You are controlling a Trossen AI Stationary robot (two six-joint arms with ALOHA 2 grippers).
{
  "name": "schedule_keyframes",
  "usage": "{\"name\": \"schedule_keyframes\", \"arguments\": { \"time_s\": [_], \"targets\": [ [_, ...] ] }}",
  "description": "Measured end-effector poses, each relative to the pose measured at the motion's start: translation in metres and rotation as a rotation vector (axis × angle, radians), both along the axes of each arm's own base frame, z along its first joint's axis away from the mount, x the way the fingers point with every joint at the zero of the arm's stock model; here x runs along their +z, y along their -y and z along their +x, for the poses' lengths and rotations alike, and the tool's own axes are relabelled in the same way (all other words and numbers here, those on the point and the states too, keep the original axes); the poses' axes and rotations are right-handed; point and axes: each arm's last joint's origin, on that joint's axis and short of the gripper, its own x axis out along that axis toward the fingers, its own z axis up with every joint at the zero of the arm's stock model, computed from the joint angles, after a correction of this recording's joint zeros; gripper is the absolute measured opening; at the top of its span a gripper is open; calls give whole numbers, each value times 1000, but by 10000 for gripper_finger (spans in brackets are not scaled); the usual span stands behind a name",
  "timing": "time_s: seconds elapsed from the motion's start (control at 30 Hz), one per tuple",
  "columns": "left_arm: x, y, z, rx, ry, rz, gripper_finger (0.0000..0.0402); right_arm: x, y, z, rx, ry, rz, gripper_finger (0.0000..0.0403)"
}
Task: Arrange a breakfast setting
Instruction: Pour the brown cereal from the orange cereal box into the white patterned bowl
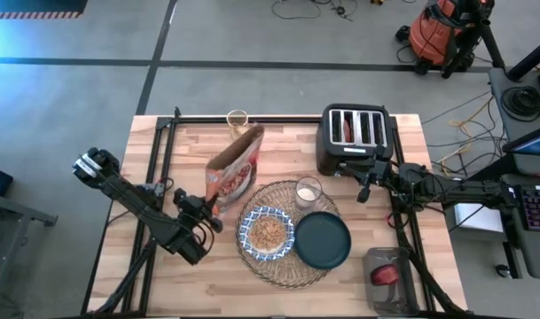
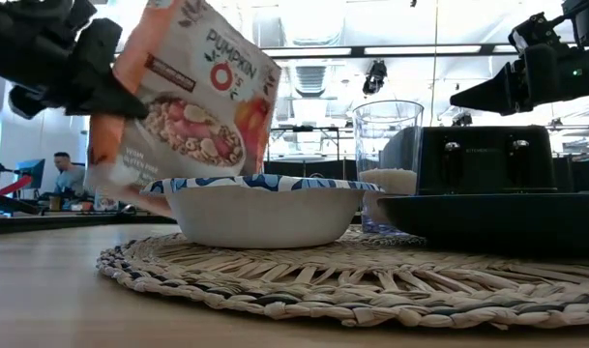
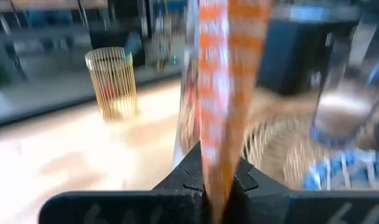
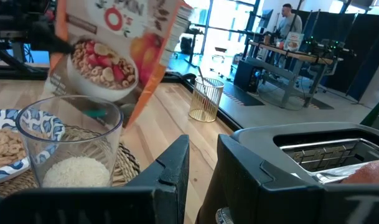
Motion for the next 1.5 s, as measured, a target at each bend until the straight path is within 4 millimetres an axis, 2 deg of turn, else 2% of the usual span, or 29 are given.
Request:
{"name": "schedule_keyframes", "arguments": {
  "time_s": [0.2, 0.43, 0.77, 0.9, 1.0, 1.27, 1.5],
  "targets": [
    [9, 11, 8, -21, -166, -177, 0, 0, 0, 0, 0, 0, 0, 73],
    [17, 18, 14, -39, -176, -239, 5, 0, 0, 0, 0, 0, 0, 73],
    [15, 23, 19, -95, -194, -289, 93, 0, 0, 0, 0, 0, 0, 73],
    [18, 22, 20, -90, -146, -219, 122, 0, 0, 0, 0, 0, 0, 73],
    [19, 22, 21, -92, -120, -155, 129, 0, 0, 0, 0, 0, 0, 73],
    [21, 21, 21, -89, -88, -89, 111, 0, 0, 0, 0, 0, 0, 73],
    [21, 21, 21, -91, -94, -88, 20, 0, 0, 0, 0, 0, 0, 73]
  ]
}}
